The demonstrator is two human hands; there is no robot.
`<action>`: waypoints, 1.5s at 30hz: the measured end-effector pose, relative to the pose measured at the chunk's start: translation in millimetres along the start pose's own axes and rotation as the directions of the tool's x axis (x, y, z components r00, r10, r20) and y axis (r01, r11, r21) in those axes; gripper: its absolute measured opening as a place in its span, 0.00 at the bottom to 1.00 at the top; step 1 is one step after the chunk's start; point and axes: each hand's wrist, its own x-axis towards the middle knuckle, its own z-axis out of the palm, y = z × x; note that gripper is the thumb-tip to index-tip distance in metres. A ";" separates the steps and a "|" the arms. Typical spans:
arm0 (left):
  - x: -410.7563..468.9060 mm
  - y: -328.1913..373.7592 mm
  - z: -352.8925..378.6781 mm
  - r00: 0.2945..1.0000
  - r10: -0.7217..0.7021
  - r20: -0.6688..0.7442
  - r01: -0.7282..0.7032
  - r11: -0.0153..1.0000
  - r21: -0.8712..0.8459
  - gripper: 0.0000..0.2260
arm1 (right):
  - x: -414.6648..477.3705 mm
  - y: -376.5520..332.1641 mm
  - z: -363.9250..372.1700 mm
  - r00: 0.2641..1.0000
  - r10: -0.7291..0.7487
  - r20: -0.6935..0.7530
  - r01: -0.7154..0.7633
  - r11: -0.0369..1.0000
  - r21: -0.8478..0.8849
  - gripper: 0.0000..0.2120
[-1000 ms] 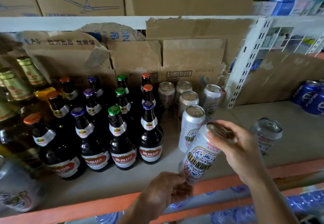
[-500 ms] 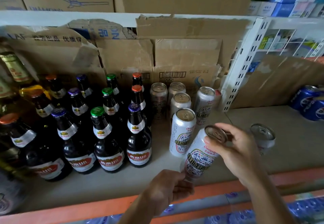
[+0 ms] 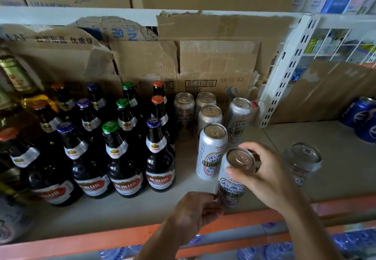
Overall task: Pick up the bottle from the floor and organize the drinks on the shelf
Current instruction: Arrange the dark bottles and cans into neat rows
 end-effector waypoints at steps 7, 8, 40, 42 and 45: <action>2.8 5.8 -9.0 0.998 0.059 -0.015 -0.060 0.997 -0.047 0.07 | 11.3 -0.1 -11.8 0.998 0.046 0.050 -0.046 0.999 0.000 0.29; 3.5 7.7 -10.9 0.996 0.080 -0.031 -0.081 0.995 -0.063 0.08 | 15.9 -1.2 -11.8 0.997 0.058 0.053 -0.059 0.998 0.017 0.29; 42.4 30.0 8.3 0.985 0.171 -0.037 -0.175 0.975 -0.135 0.13 | 100.7 -35.4 -20.8 0.999 0.002 0.034 0.011 0.925 -0.379 0.26; 42.6 34.6 17.1 0.979 0.201 0.030 -0.200 0.979 -0.039 0.13 | 101.6 -33.3 -28.3 1.000 0.007 -0.008 -0.010 0.906 -0.423 0.27; 42.4 40.1 27.5 0.967 0.224 0.117 -0.238 0.964 0.116 0.11 | 100.4 -26.6 -36.5 0.999 0.029 -0.029 -0.039 0.878 -0.476 0.28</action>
